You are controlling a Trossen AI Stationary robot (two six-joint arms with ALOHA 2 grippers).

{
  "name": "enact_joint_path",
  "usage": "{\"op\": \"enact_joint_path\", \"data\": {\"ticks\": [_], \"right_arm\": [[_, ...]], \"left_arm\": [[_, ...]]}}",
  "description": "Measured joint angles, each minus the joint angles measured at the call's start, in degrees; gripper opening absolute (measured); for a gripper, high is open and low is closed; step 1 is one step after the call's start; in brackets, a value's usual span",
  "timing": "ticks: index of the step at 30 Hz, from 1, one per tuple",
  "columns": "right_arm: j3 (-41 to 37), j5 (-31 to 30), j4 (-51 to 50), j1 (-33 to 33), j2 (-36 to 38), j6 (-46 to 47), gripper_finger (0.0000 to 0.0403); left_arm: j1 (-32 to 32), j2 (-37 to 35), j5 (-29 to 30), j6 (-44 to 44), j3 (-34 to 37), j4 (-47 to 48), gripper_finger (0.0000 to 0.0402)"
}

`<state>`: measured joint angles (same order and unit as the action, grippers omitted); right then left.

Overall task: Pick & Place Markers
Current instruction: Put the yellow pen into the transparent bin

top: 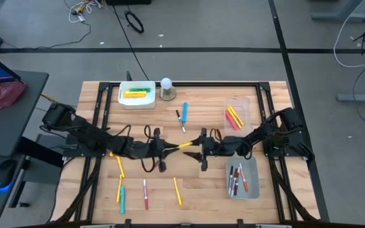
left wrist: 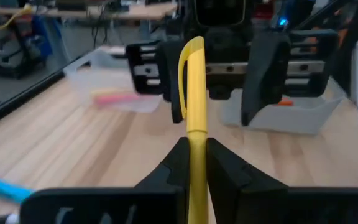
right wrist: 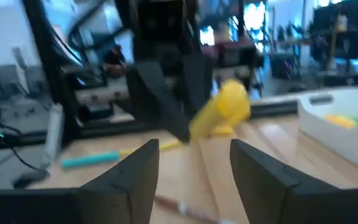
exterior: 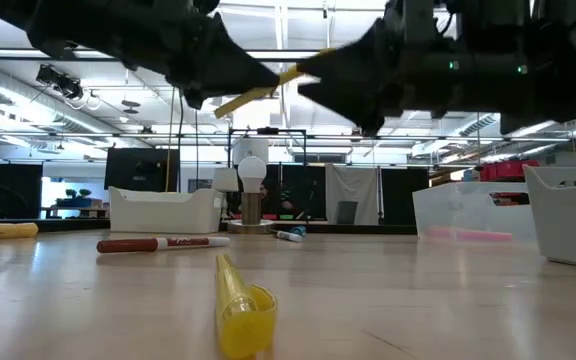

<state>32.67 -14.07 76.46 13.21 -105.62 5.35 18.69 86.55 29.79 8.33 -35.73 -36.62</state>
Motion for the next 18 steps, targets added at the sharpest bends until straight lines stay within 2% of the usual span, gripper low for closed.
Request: {"op": "enact_joint_path", "data": {"ticks": [8, 12, 18], "right_arm": [[1.45, -0.05, 1.79, 0.68, 0.04, -2.78, 0.0188], [1.45, -0.19, 3.01, 0.62, 0.04, -2.74, 0.0149], [1.45, -0.02, 3.93, 0.62, 0.04, -2.58, 0.0071]], "left_arm": [[-0.08, 0.98, -0.32, -1.74, -0.04, -3.14, 0.0041], [-0.08, 0.98, -0.32, -1.39, -0.06, -3.32, 0.0044], [-0.07, 0.98, -0.59, -1.28, -0.12, -3.28, 0.0047]]}}
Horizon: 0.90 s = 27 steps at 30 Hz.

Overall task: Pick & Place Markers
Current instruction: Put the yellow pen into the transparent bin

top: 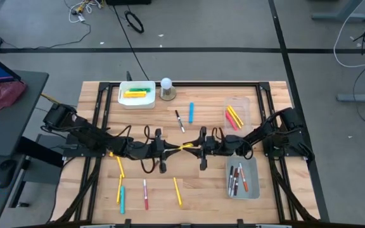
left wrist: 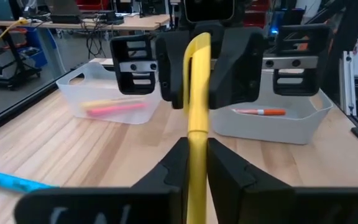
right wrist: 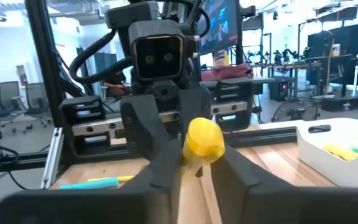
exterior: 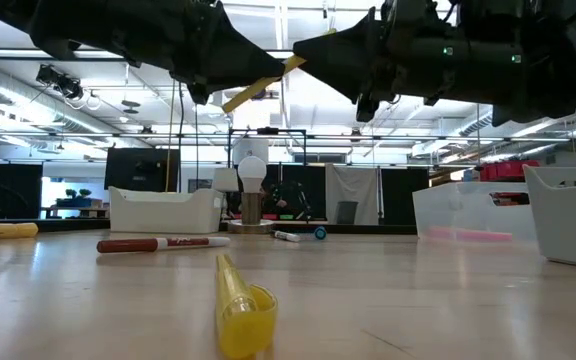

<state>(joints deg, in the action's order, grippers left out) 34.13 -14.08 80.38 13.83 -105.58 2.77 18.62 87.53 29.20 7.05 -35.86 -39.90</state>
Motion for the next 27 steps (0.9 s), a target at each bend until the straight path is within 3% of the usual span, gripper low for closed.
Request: {"op": "enact_joint_path", "data": {"ticks": [3, 9, 13, 17, 19, 23, 27], "right_arm": [[0.02, 0.29, -0.08, 0.10, 0.03, -0.06, 0.0039], [0.02, -3.29, -12.51, 0.46, 8.81, -0.20, 0.0037], [0.75, -12.47, -37.90, 0.82, 23.47, 0.33, 0.0037], [7.33, -24.31, -75.17, 0.30, 37.73, 9.27, 0.0037], [11.83, -27.33, -92.84, -0.65, 42.31, 16.06, 0.0037], [18.10, -27.88, -119.69, -5.86, 46.48, 29.50, 0.0037], [18.14, -20.80, -133.17, -14.63, 46.52, 36.23, 0.0037]], "left_arm": [[-0.03, 0.00, 0.07, -0.07, -0.02, 0.48, 0.0061], [-0.11, 0.00, -0.13, 0.28, 0.07, 4.35, 0.0142], [-0.68, 0.00, -0.09, 2.91, 0.07, 6.41, 0.0189], [-1.32, 0.00, -0.70, 4.44, 0.07, 7.43, 0.0213], [-1.52, 0.00, -0.68, 4.44, 0.07, 7.70, 0.0217], [-1.63, 0.00, -0.54, 4.42, 0.07, 7.69, 0.0214], [-1.77, 0.00, -0.61, 4.42, 0.07, 7.65, 0.0208]]}}
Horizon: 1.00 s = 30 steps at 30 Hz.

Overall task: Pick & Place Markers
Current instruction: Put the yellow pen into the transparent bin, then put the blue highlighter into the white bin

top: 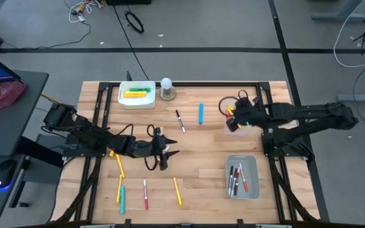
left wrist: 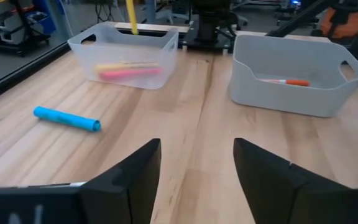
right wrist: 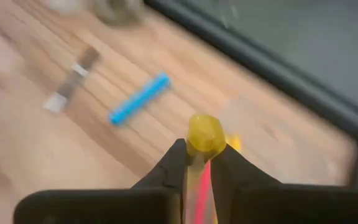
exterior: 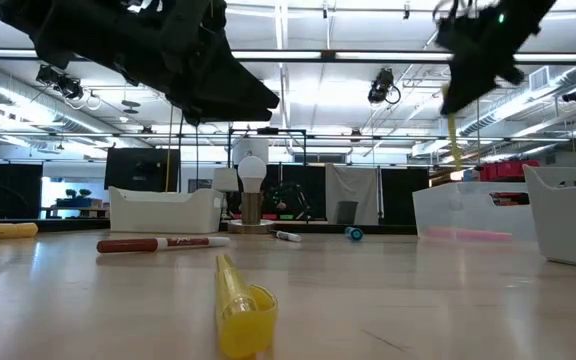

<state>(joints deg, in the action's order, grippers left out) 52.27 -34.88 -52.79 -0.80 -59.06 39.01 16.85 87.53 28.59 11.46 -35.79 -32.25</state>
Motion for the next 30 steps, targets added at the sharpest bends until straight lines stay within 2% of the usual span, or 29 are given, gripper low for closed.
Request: {"op": "enact_joint_path", "data": {"ticks": [3, 12, 20, 25, 30], "right_arm": [[-2.72, 6.76, 0.05, -6.55, -1.48, -1.47, 0.0037], [-9.70, 21.83, 10.31, -20.79, -7.66, -13.21, 0.0041], [-9.77, 24.00, 10.30, -24.21, -12.77, -15.99, 0.0055], [-9.83, 23.96, 10.91, -24.21, -13.87, -18.37, 0.0105], [-7.40, 23.96, 9.69, -24.26, -11.95, -18.54, 0.0167]], "left_arm": [[-0.05, 0.00, 0.05, 0.00, 0.00, -0.02, 0.0204], [-0.03, 0.00, 0.05, -0.02, 0.00, -0.13, 0.0204], [-0.03, 0.00, 0.05, -0.02, -0.02, -0.13, 0.0204], [-0.03, 0.00, 0.04, -0.02, -0.02, -0.13, 0.0204], [-0.03, 0.00, 0.05, -0.02, -0.02, -0.13, 0.0204]]}}
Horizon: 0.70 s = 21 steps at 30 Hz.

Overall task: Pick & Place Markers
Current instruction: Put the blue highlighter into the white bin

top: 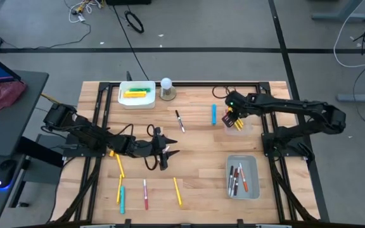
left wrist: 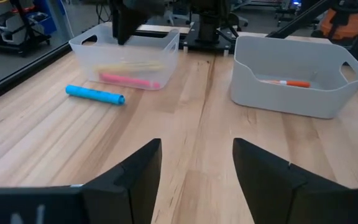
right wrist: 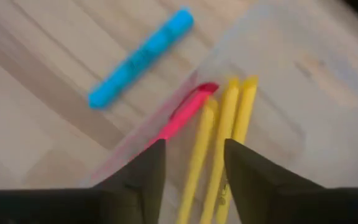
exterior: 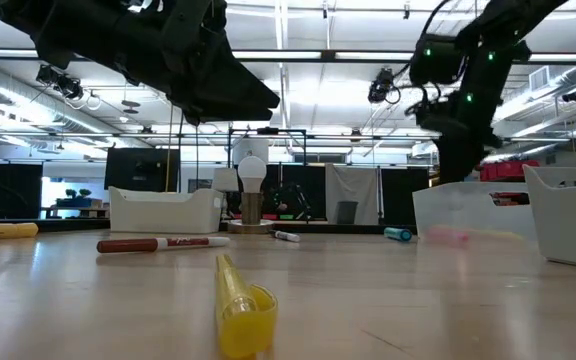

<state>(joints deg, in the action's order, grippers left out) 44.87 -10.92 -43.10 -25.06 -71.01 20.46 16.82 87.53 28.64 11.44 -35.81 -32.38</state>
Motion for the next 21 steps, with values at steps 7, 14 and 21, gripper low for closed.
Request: {"op": "enact_joint_path", "data": {"ticks": [7, 14, 21], "right_arm": [[7.73, -0.50, -1.43, 3.12, 2.30, 2.90, 0.0191], [8.84, 4.27, 8.53, 9.00, -4.17, 1.59, 0.0167], [13.12, 7.59, 6.92, 9.35, -17.86, -1.05, 0.0130]], "left_arm": [[0.00, 0.00, 0.00, 0.00, 0.00, 0.01, 0.0204], [-0.48, 0.00, 0.00, 0.27, -0.02, 0.01, 0.0204], [-1.10, 0.00, 0.00, 1.44, -0.02, 0.00, 0.0204]]}}
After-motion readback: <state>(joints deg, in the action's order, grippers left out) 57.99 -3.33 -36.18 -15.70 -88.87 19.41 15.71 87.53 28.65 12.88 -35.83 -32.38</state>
